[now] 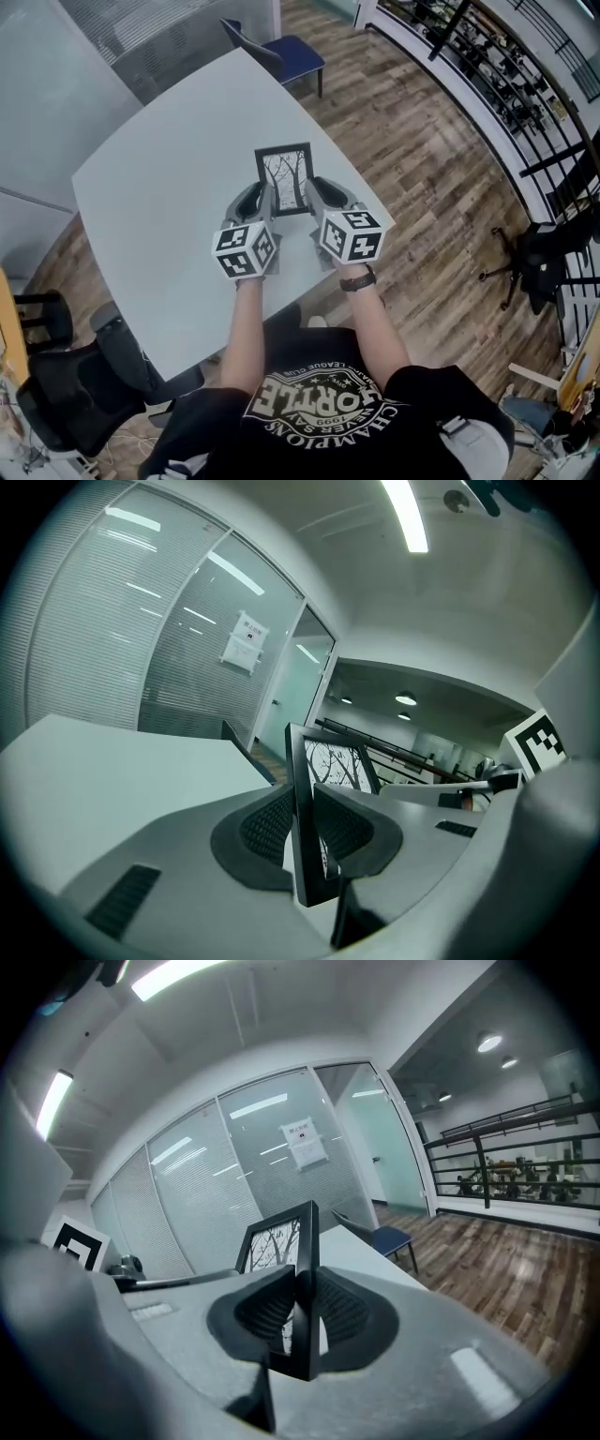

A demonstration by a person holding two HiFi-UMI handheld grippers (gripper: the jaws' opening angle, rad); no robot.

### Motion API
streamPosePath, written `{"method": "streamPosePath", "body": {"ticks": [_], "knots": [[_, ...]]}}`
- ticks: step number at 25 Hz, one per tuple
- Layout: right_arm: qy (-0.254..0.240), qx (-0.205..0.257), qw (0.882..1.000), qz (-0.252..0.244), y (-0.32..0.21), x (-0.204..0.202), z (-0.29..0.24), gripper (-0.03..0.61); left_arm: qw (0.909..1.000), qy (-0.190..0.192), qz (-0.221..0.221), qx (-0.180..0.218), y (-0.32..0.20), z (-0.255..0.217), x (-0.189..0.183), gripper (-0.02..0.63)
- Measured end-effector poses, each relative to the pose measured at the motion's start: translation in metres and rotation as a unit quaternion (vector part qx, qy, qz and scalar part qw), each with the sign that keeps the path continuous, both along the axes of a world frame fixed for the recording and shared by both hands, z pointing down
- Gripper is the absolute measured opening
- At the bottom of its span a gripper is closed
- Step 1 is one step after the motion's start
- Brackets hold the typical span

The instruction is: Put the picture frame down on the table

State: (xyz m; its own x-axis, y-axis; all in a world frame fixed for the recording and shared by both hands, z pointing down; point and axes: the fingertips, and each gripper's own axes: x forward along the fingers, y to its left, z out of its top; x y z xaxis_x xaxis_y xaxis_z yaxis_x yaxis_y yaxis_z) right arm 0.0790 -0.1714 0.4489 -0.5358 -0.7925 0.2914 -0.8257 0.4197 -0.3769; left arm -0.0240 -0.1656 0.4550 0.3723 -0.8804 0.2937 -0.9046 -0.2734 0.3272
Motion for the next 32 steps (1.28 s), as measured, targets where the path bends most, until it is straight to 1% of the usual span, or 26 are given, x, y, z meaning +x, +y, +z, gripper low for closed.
{"method": "streamPosePath", "body": {"ticks": [6,13,17,20,23,32], "knots": [[0.008,-0.041,0.999,0.001,-0.031,-0.015,0.038,0.067,0.9991,0.001,0.001,-0.043,-0.030,0.038,-0.014,0.074],[0.021,-0.087,0.996,0.004,-0.051,-0.024,0.087,0.067,0.9961,0.003,0.004,-0.088,-0.047,0.084,-0.023,0.074],[0.028,-0.117,0.993,0.005,-0.063,-0.027,0.117,0.067,0.9932,0.002,0.006,-0.116,-0.059,0.111,-0.026,0.074],[0.039,-0.130,0.991,0.007,-0.074,-0.033,0.136,0.067,0.9914,0.000,0.005,-0.131,-0.072,0.130,-0.031,0.074],[0.052,-0.150,0.987,0.006,-0.076,-0.037,0.159,0.067,0.9882,-0.005,0.008,-0.153,-0.075,0.151,-0.034,0.074],[0.067,-0.197,0.978,0.005,-0.079,-0.051,0.206,0.066,0.9792,-0.008,0.013,-0.202,-0.079,0.200,-0.047,0.074]]}}
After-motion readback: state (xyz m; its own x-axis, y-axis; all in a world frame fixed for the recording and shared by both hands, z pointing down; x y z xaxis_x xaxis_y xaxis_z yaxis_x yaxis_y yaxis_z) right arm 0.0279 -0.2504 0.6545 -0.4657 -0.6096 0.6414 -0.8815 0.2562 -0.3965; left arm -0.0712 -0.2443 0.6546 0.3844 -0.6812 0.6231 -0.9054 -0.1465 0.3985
